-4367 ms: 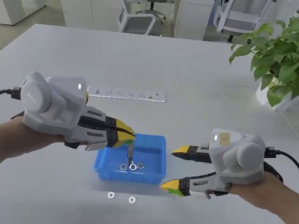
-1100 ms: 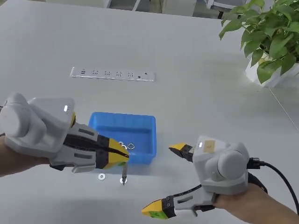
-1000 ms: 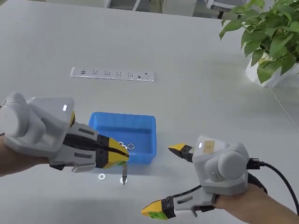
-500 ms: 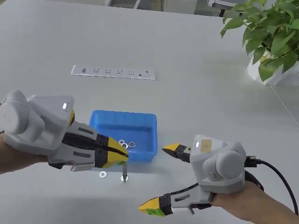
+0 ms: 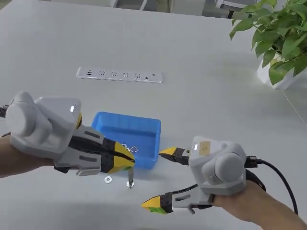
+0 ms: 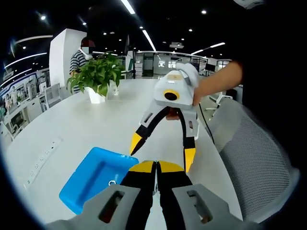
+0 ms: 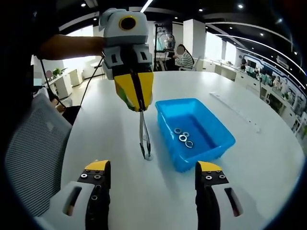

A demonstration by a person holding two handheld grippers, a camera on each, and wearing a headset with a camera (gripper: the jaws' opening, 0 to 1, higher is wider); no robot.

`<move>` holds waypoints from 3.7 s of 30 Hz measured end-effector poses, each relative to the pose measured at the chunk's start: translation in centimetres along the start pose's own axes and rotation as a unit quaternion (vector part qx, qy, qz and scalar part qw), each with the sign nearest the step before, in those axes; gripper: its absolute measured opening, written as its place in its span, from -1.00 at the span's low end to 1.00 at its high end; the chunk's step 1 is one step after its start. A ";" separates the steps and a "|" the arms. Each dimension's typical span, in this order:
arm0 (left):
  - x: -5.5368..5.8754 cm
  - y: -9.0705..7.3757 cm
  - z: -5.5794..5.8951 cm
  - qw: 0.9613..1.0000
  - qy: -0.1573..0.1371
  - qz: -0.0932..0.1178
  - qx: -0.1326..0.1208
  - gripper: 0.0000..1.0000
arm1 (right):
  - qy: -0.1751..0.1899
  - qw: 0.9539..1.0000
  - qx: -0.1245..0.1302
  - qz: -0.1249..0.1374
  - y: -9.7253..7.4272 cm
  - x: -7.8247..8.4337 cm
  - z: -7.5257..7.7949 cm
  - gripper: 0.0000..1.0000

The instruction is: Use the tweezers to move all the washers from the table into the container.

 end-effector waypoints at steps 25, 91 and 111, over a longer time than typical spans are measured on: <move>0.0 -0.1 0.2 1.000 0.007 -0.008 0.008 -0.90 | -0.095 0.994 -0.048 0.014 2.6 -2.3 -1.0 -0.43; 0.3 -2.1 0.7 0.999 -0.037 -0.025 -0.019 -0.28 | -0.113 0.991 -0.064 -0.009 3.0 -2.9 -1.4 -0.85; 1.1 -4.2 0.8 0.994 -0.069 -0.014 -0.083 0.67 | -0.127 0.990 -0.063 0.007 0.6 -6.5 -1.0 -0.84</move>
Point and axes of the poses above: the centre of the closed fingertips' face, and the gripper's own axes: y roughly forward along the fingers, z roughly to its right, x roughly out of its underside, the point moved 8 cm from there along -y, roughly backward along the fingers, and after that the axes turned 5 degrees about y, right-handed, at the moved point
